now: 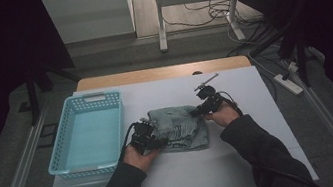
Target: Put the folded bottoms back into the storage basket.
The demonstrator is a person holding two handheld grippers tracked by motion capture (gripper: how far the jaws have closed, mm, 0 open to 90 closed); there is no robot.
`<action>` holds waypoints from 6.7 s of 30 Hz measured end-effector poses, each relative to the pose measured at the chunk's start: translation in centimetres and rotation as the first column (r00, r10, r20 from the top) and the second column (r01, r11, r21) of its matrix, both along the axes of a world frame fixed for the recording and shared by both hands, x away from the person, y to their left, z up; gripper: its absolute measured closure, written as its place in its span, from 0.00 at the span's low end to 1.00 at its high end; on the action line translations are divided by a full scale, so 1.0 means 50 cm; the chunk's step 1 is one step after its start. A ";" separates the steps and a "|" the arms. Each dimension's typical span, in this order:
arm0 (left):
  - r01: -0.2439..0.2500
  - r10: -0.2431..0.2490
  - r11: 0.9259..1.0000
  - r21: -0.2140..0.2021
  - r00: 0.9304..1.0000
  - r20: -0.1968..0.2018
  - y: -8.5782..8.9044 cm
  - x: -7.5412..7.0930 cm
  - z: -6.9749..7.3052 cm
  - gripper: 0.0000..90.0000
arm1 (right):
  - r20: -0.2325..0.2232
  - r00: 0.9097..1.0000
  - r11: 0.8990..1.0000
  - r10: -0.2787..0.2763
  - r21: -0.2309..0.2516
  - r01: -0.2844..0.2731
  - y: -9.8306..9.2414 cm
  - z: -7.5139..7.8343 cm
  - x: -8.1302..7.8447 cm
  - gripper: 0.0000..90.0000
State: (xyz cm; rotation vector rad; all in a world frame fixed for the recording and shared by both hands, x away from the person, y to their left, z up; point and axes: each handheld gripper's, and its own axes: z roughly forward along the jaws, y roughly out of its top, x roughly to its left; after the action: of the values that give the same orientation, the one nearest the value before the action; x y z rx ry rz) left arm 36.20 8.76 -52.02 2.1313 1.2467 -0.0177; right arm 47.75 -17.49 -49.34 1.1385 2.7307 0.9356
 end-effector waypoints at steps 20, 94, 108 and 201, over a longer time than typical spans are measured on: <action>-0.016 0.017 0.998 -0.062 1.000 0.018 -0.003 -0.003 0.068 0.72 | 0.078 0.997 0.997 -0.025 0.074 0.019 -0.022 0.070 -0.021 0.78; -0.073 0.082 0.994 -0.082 0.990 0.116 0.397 -0.067 0.287 0.71 | 0.194 0.974 0.949 0.113 0.269 -0.164 0.334 0.280 -0.038 0.78; -0.102 0.108 0.993 -0.061 0.988 0.111 0.473 -0.098 0.283 0.71 | 0.189 0.970 0.935 0.153 0.290 -0.204 0.418 0.266 -0.046 0.78; -0.234 0.254 0.966 -0.111 0.941 0.222 0.480 -0.118 0.120 0.03 | 0.189 0.954 0.950 0.235 0.163 -0.266 0.519 0.095 -0.055 0.13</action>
State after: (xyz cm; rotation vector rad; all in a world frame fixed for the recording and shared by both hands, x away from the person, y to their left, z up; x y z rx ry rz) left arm 30.29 32.78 -46.02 1.8332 1.3331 0.2779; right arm 45.00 8.43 -44.57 0.6995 2.7381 1.2783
